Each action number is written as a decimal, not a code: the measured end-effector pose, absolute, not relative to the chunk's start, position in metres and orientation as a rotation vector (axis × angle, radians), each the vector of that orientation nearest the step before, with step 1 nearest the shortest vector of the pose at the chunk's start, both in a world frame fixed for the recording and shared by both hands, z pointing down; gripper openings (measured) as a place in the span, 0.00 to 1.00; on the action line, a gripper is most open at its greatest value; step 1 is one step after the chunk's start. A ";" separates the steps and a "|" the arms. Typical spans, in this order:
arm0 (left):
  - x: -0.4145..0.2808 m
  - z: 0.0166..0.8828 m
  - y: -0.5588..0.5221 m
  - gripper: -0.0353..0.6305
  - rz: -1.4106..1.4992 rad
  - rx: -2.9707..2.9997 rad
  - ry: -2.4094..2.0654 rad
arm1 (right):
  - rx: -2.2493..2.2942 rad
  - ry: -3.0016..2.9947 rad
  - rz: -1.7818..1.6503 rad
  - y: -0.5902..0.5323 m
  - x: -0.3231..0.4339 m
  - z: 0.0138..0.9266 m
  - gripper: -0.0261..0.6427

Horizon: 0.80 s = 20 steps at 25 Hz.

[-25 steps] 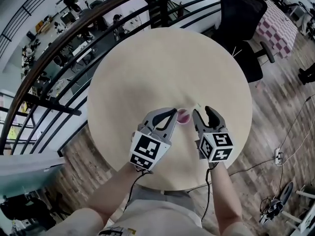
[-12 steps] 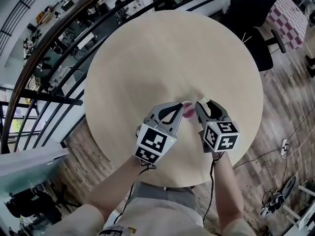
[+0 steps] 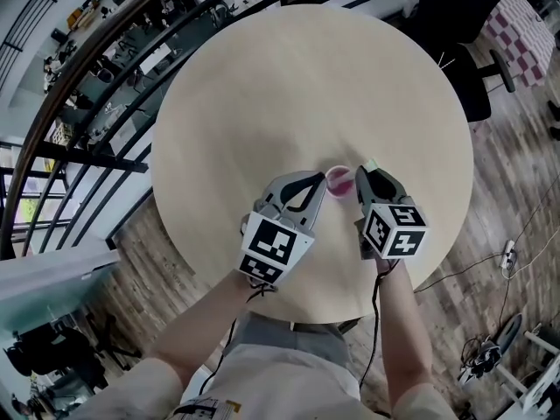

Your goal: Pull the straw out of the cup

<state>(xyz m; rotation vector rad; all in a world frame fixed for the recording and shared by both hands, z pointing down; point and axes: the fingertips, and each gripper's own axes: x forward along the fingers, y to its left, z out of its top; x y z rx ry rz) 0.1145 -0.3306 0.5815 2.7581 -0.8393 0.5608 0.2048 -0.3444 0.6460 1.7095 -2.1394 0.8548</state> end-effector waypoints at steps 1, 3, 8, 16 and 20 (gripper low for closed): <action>0.114 0.579 -0.329 0.07 0.557 2.760 -0.841 | 1.717 -2.145 0.845 -0.344 0.205 0.642 0.13; 0.112 0.574 -0.325 0.07 0.545 2.764 -0.844 | 1.736 -2.160 0.822 -0.343 0.205 0.632 0.12; 0.103 0.556 -0.311 0.07 0.508 2.788 -0.861 | 1.766 -2.185 0.741 -0.334 0.203 0.604 0.12; 0.094 0.499 -0.290 0.07 0.405 2.838 -0.874 | 1.804 -2.237 0.546 -0.307 0.199 0.527 0.12; 0.089 0.459 -0.284 0.07 0.348 2.878 -0.887 | 1.828 -2.274 0.432 -0.293 0.194 0.476 0.12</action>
